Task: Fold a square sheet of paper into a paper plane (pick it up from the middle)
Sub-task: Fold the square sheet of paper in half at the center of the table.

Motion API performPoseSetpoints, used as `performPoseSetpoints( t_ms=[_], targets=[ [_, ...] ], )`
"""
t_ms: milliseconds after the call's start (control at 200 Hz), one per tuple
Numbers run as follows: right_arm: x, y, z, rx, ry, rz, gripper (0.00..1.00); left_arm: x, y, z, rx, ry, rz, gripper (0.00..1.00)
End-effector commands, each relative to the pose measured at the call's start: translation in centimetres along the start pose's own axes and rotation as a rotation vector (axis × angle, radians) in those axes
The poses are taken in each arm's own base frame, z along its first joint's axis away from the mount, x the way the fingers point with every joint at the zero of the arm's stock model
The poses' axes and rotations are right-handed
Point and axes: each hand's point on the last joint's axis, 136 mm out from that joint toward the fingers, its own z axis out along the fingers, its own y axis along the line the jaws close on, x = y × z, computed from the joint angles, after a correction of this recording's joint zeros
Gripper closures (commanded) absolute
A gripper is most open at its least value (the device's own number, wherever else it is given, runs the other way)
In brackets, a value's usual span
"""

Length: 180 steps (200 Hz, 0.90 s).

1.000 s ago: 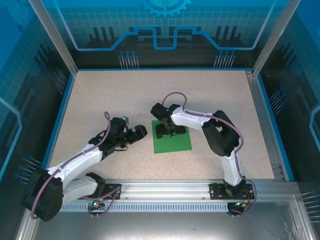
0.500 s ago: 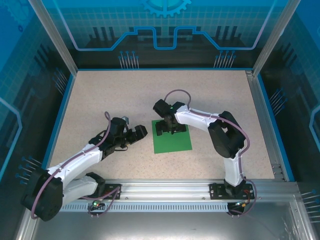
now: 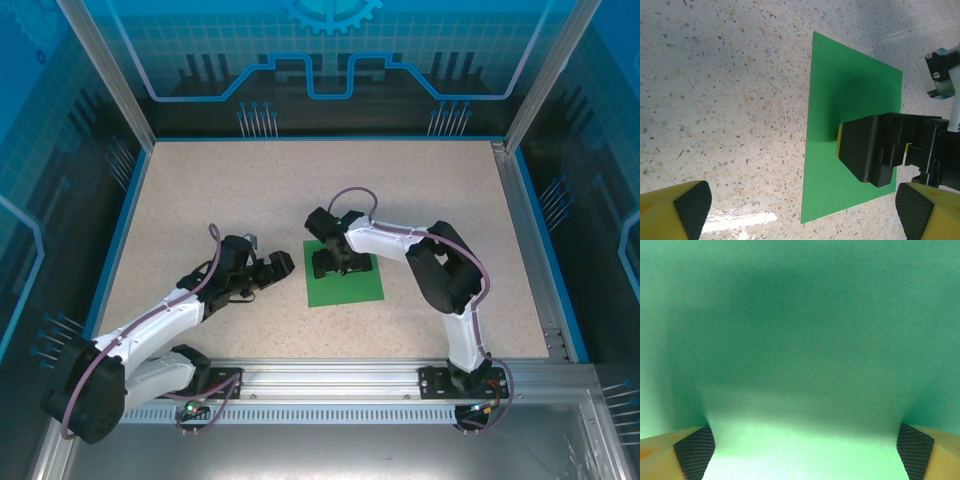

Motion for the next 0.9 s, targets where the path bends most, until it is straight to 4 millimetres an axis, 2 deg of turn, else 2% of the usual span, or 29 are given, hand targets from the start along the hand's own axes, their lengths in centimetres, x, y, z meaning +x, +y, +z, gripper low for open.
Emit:
performPoseSetpoints(
  t_ms=[0,190,295,440,895],
  targets=[
    [4.2,-1.0,4.8,0.047,0.141,-0.004,0.01,0.0,0.0,-0.5,-0.002,0.004,0.021,0.01],
    [3.8,-1.3,4.5,0.041,0.134,0.005,0.04,0.0,0.1,-0.5,-0.006,0.003,0.018,0.01],
    [3.6,-1.3,4.3,0.047,0.128,-0.005,0.10,0.1,0.3,-0.5,-0.013,0.006,0.014,0.01],
    [3.4,-1.7,4.1,0.076,0.124,-0.015,0.09,0.1,0.4,-0.6,-0.017,0.005,0.013,0.01],
    [3.1,-1.2,3.9,0.035,0.123,-0.013,0.19,0.2,0.6,-0.6,-0.023,0.007,0.018,0.01]
  ],
)
